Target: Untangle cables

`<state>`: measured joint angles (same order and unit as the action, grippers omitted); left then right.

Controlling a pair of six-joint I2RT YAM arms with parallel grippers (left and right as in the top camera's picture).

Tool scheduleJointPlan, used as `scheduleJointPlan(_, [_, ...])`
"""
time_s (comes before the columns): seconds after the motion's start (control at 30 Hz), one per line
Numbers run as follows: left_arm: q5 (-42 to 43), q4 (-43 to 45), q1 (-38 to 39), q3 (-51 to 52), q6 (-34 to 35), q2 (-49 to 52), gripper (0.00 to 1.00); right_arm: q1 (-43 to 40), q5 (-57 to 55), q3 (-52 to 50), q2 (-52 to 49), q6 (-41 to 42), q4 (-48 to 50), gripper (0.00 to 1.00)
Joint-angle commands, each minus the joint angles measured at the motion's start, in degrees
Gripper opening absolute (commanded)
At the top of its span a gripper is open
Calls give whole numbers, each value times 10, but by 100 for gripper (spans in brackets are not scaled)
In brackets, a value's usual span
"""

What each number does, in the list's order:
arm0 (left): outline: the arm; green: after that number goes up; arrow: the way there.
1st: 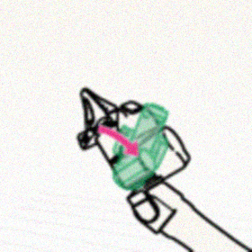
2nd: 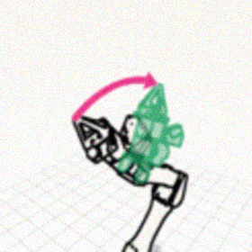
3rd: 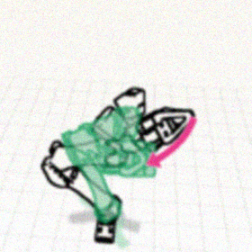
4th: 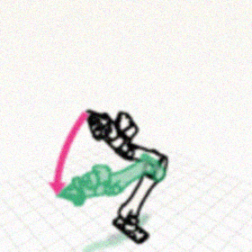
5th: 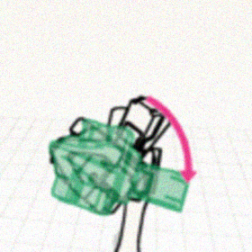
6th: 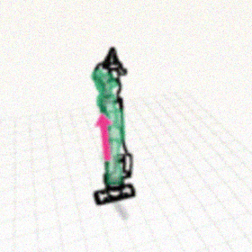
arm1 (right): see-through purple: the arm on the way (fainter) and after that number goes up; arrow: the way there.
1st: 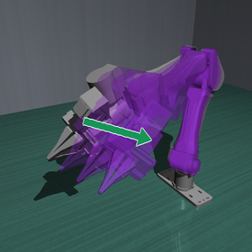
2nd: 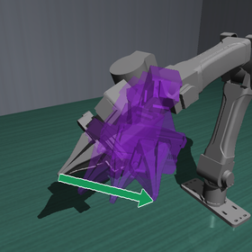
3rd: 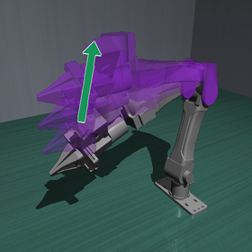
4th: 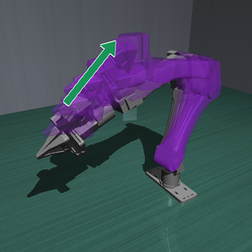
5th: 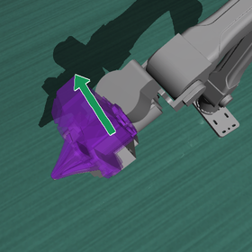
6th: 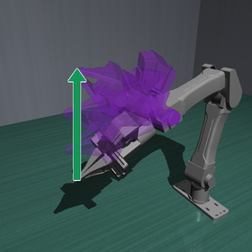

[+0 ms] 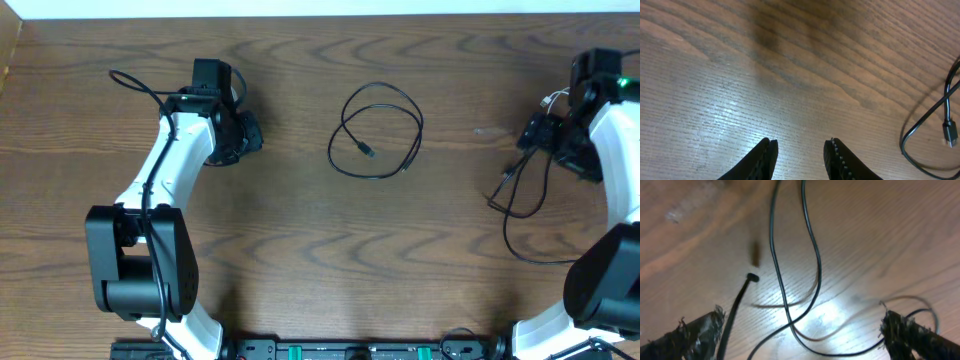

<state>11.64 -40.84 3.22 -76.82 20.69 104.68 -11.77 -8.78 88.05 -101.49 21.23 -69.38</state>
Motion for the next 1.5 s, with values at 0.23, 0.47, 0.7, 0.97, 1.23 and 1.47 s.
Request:
scheduleJointPlan(0.23, [-8, -2, 1, -3, -7, 2, 36, 2, -83, 60, 1, 47, -152, 99])
scheduleJointPlan(0.47, [-8, -3, 1, -3, -7, 2, 36, 30, 226, 47, 1, -108, -41, 89])
scheduleJointPlan(0.7, [-8, -3, 1, -3, -7, 2, 36, 135, 246, -20, 1, -115, 68, 1])
scheduleJointPlan(0.97, [-8, -2, 1, -3, -7, 2, 36, 260, 246, -155, 1, -65, 269, 1])
scheduleJointPlan(1.23, [-8, -3, 1, -3, -7, 2, 36, 316, 210, -271, 1, 32, 424, 1])
scheduleJointPlan(1.47, [-8, -3, 1, -3, -7, 2, 36, 315, 211, -298, 1, 21, 424, 1])
